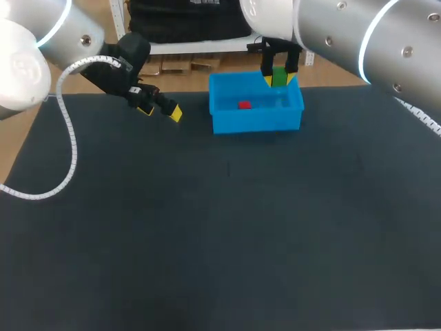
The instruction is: Use the left arm to pick the red cube and place it into the blue plastic box first, then use the right arm to grasp the green cube and put it into the same blue plastic box after the first action is fully finished.
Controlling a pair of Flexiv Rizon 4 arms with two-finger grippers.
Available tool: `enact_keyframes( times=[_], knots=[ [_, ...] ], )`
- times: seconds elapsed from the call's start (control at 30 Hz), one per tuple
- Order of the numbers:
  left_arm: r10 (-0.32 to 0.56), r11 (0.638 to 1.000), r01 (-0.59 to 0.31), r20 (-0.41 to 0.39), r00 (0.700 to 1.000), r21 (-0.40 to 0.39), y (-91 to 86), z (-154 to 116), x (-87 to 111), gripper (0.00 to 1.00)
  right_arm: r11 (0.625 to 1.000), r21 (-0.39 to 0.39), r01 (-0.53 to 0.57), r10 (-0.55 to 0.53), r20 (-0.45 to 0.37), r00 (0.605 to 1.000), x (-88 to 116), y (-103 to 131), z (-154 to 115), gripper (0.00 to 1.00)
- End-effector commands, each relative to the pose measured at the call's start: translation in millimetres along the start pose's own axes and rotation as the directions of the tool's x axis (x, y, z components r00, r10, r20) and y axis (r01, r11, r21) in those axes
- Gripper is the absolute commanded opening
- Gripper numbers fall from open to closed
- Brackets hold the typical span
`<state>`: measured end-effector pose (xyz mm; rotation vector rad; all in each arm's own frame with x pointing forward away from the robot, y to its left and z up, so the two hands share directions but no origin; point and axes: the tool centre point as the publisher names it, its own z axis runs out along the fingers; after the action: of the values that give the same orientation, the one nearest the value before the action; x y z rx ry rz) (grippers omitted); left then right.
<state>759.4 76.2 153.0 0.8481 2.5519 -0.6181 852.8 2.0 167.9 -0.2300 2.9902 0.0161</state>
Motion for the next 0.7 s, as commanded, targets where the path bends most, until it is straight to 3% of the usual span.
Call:
enact_keyframes(
  times=[0.03,0.7],
  knots=[
    [0.002,1.0,-0.002,0.004,1.0,0.003,0.5,0,1.2,1.0,1.0,0.002,-0.002,0.002,0.0,1.0,-14,0,-2,0.0],
    [0.002,1.0,-0.002,0.004,1.0,0.003,0.5,0,1.2,1.0,0.996,-0.087,0.02,-0.002,0.196,0.981,-47,-1,2,0.0]
  ],
)
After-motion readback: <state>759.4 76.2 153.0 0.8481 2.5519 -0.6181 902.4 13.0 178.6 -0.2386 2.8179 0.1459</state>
